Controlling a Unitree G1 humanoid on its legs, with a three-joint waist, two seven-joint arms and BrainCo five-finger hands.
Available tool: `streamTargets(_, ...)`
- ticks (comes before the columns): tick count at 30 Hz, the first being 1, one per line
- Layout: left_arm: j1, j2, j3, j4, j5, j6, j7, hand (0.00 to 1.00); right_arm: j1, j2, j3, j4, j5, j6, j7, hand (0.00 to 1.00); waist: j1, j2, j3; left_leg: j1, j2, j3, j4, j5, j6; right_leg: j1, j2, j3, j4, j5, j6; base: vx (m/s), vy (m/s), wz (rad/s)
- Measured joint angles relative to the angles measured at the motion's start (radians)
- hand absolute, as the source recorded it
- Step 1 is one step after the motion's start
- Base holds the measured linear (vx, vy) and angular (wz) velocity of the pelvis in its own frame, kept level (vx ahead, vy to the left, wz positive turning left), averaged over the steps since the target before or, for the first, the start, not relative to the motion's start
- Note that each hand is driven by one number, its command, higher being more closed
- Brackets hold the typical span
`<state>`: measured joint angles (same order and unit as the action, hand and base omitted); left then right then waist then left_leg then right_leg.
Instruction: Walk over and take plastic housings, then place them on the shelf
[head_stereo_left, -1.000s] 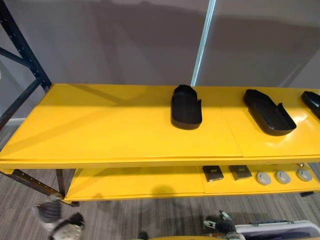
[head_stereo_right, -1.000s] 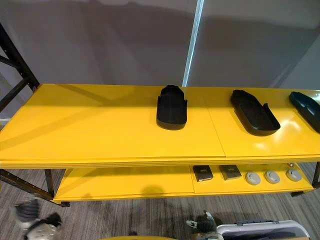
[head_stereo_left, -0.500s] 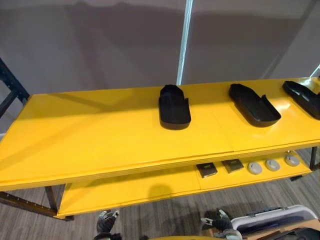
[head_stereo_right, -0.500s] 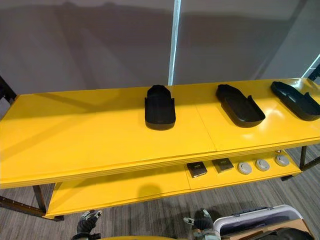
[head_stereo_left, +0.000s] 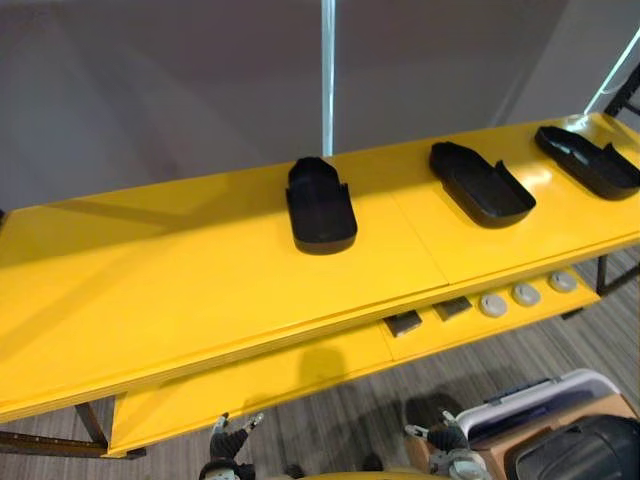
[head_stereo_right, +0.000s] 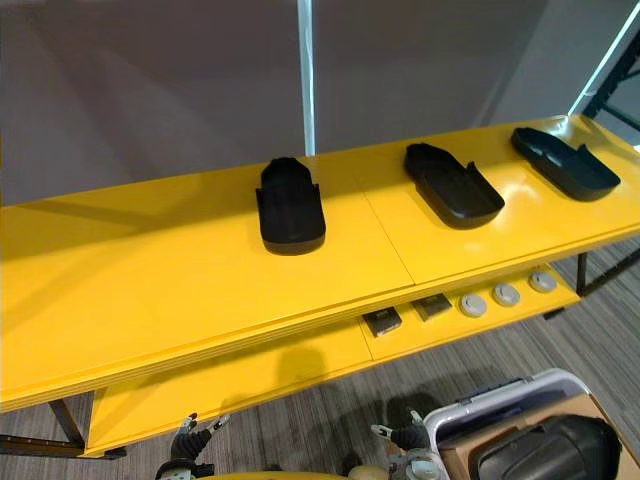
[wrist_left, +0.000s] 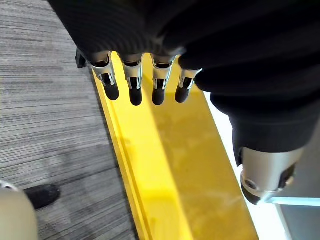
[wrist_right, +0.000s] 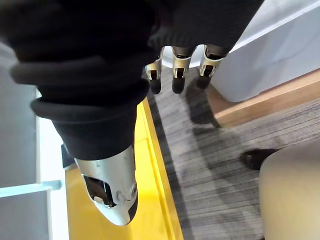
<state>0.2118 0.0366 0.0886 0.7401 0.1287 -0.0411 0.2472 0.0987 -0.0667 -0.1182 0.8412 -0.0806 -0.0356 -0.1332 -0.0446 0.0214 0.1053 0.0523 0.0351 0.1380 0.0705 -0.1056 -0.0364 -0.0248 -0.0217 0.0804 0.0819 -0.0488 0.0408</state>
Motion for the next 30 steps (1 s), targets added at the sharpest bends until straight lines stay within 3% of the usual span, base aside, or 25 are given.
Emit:
streamTargets(4,-0.046,0.009,0.001,0.0,0.001,-0.004,0.01,0.0,-0.026,0.005,0.0,0.0,-0.007,0.001,0.0,0.0,-0.004,-0.012,0.014,0.0,-0.011,0.091,0.005,-0.012,0.019,-0.062,0.007,0.11,0.023,0.027,0.025,-0.07,0.064,-0.82)
streamTargets(7,-0.077,0.023,0.001,-0.001,0.003,-0.006,0.018,0.0,-0.086,0.005,0.017,-0.002,-0.01,0.002,-0.006,0.0,-0.001,-0.038,0.059,-0.036,-0.006,0.216,0.05,-0.042,0.037,-0.111,0.015,0.213,-0.021,0.109,0.057,-0.18,0.058,-1.24)
streamTargets(8,-0.084,0.032,0.002,-0.004,0.009,-0.006,0.018,0.0,-0.103,0.01,0.019,-0.004,-0.011,0.002,-0.01,0.0,-0.005,-0.048,0.068,-0.065,0.007,0.272,0.082,-0.057,0.053,-0.123,0.003,0.19,-0.053,0.127,0.045,-0.26,0.047,-1.18)
streamTargets(9,-0.094,0.033,0.002,-0.001,0.015,-0.005,0.018,0.0,-0.107,0.009,0.018,-0.004,-0.011,0.002,-0.017,0.0,-0.01,-0.036,0.079,-0.087,0.022,0.306,0.108,-0.064,0.063,-0.158,-0.015,0.096,-0.022,0.121,0.022,-0.18,0.022,-1.1)
streamTargets(10,-0.104,0.032,0.001,-0.001,0.023,-0.004,0.018,0.0,-0.105,0.005,0.018,-0.002,-0.011,0.003,-0.019,0.0,-0.008,-0.033,0.086,-0.088,0.047,0.342,0.115,-0.065,0.065,-0.19,-0.029,-0.058,0.091,0.081,-0.004,-0.15,0.02,-0.98)
streamTargets(12,-0.103,0.037,0.002,-0.002,0.027,-0.004,0.018,0.0,-0.091,0.004,0.018,-0.002,-0.011,0.003,-0.019,0.0,-0.005,-0.011,0.098,-0.07,0.087,0.394,0.118,-0.061,0.061,-0.171,-0.038,-0.196,0.229,-0.004,-0.021,-0.1,0.018,-0.93)
streamTargets(14,-0.102,0.043,0.002,-0.001,0.04,-0.001,0.018,0.0,-0.068,0.006,0.018,-0.001,-0.012,0.002,-0.018,0.0,-0.004,-0.016,0.094,-0.06,0.104,0.442,0.121,-0.056,0.054,-0.117,-0.06,-0.28,0.308,-0.078,-0.014,-0.09,-0.048,-0.8)
streamTargets(15,-0.103,0.051,0.004,-0.001,0.04,0.0,0.018,0.0,-0.06,0.006,0.018,0.007,-0.014,0.002,-0.018,0.0,-0.001,-0.031,0.085,-0.061,0.107,0.478,0.131,-0.055,0.051,-0.079,-0.091,-0.33,0.339,-0.125,-0.009,-0.08,-0.136,-0.9)
streamTargets(17,-0.104,0.059,0.002,0.0,0.04,0.003,0.017,0.0,-0.056,0.005,0.019,0.018,-0.016,0.002,-0.018,0.0,0.009,-0.058,0.072,-0.069,0.11,0.528,0.172,-0.057,0.047,-0.031,-0.132,-0.38,0.269,-0.163,0.013,-0.08,-0.195,-1.08)
streamTargets(18,-0.111,0.055,0.002,0.005,0.04,0.009,0.017,0.0,-0.068,-0.005,0.02,0.018,-0.027,0.003,-0.018,0.0,0.01,-0.055,0.073,-0.08,0.111,0.515,0.179,-0.055,0.038,-0.012,-0.106,-0.377,0.189,-0.163,0.003,-0.08,-0.25,-1.06)
streamTargets(19,-0.112,0.035,-0.007,0.018,0.04,0.014,0.016,0.0,-0.072,-0.02,0.02,0.019,-0.033,0.002,-0.019,0.0,0.003,-0.035,0.069,-0.082,0.132,0.49,0.167,-0.043,0.019,0.01,-0.063,-0.346,0.118,-0.115,-0.013,-0.07,-0.233,-0.97)
streamTargets(21,-0.123,0.012,-0.024,0.021,0.04,0.014,0.016,0.0,-0.058,-0.025,0.018,0.02,-0.037,0.003,-0.02,0.0,0.004,-0.031,0.062,-0.051,0.154,0.492,0.147,-0.027,-0.005,0.037,-0.026,-0.308,0.058,-0.078,-0.031,-0.03,-0.158,-0.73)
streamTargets(23,-0.129,0.011,-0.041,0.022,0.04,0.012,0.015,0.0,-0.038,-0.031,0.017,0.02,-0.037,0.002,-0.02,0.0,0.003,-0.033,0.053,-0.041,0.179,0.499,0.163,-0.027,-0.008,0.037,0.0,-0.271,0.049,-0.07,-0.044,-0.04,-0.163,-0.66)
streamTargets(25,-0.128,0.011,-0.041,0.029,0.04,0.013,0.015,0.0,-0.016,-0.021,0.017,0.017,-0.037,0.001,-0.02,0.0,0.007,-0.044,0.062,-0.064,0.274,0.5,0.34,-0.059,-0.038,0.04,0.039,-0.218,0.056,-0.086,-0.063,-0.06,-0.157,-0.74)
streamTargets(27,-0.105,0.007,-0.043,0.031,0.04,0.014,0.014,0.0,-0.004,-0.016,0.019,0.016,-0.037,0.001,-0.02,0.0,0.008,-0.041,0.065,-0.093,0.342,0.473,0.508,-0.058,-0.034,0.049,0.059,-0.173,0.08,-0.104,-0.077,-0.01,-0.075,-0.97)
streamTargets(28,-0.082,-0.005,-0.052,0.039,0.04,0.015,0.014,0.0,0.006,-0.029,0.018,0.016,-0.035,0.001,-0.023,0.0,0.006,-0.018,0.073,-0.117,0.372,0.366,0.632,-0.039,-0.015,0.058,0.084,-0.114,0.113,-0.118,-0.092,0.03,-0.022,-1.16)
streamTargets(29,-0.072,-0.01,-0.054,0.039,0.04,0.015,0.014,0.0,0.007,-0.031,0.018,0.015,-0.034,0.001,-0.026,0.0,0.007,-0.011,0.074,-0.132,0.368,0.312,0.672,-0.024,-0.007,0.057,0.091,-0.084,0.124,-0.122,-0.098,0.06,0.049,-1.22)
streamTargets(30,-0.067,-0.014,-0.053,0.038,0.04,0.015,0.014,0.0,0.011,-0.027,0.017,0.01,-0.029,0.002,-0.031,0.0,0.01,-0.011,0.076,-0.171,0.342,0.22,0.706,-0.044,-0.022,0.057,0.093,-0.044,0.134,-0.121,-0.101,0.11,0.128,-1.28)
